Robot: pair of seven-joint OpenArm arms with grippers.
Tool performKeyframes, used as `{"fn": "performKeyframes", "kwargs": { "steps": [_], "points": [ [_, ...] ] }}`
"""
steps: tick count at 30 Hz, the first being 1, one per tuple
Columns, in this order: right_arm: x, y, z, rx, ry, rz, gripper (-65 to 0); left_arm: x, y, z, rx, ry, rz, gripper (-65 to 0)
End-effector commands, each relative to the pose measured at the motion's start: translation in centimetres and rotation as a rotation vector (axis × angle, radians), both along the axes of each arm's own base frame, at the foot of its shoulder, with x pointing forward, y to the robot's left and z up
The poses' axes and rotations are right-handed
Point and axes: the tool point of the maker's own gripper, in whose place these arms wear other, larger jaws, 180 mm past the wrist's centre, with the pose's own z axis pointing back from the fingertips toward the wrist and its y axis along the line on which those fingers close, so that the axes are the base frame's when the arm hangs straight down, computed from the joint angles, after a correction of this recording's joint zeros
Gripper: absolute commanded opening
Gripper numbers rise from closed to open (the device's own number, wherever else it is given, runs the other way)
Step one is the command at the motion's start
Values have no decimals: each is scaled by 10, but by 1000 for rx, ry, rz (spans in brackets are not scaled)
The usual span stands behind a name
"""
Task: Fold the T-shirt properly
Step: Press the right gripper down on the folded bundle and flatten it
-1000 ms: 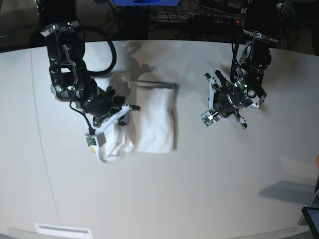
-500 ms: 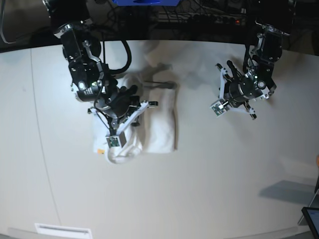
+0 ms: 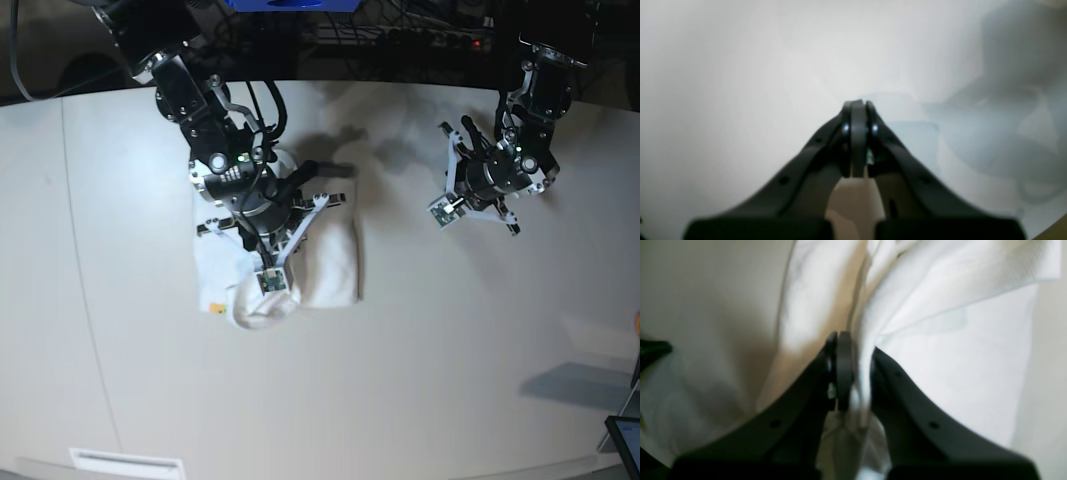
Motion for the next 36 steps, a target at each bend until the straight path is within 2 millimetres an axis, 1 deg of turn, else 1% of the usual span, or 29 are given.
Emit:
{"fn": "performKeyframes", "kwargs": {
  "steps": [1,6,9,14,21,24,28,34,36],
  "points": [
    [10,7,13,17,-49,-8,-643,-5,13,-2,59,28,8,-650],
    [5,20,2,-5,-21,-10,-643,-4,12,-2,57,24,8,-650],
    [5,26,1,-12,-20,-4,-643,-4,12,-2,57,24,8,-650],
    [4,38,6,-11,-33,-11,-643,-4,12,-2,56,26,9,-650],
    [6,44,11,-19,-43,12,-631,-3,7,-3,42,23,11,-650],
    [7,46,15,-12,-50,14,-585,-3,7,-3,42,23,11,-650],
    [5,62,26,34,-53,23,-483,-4,7,-4,42,28,14,-650],
    [1,89,61,127,-108,83,-370,-3,8,-4,42,28,15,-650],
    [2,90,71,138,-138,105,-358,-3,8,-4,42,28,15,-650]
  ]
}}
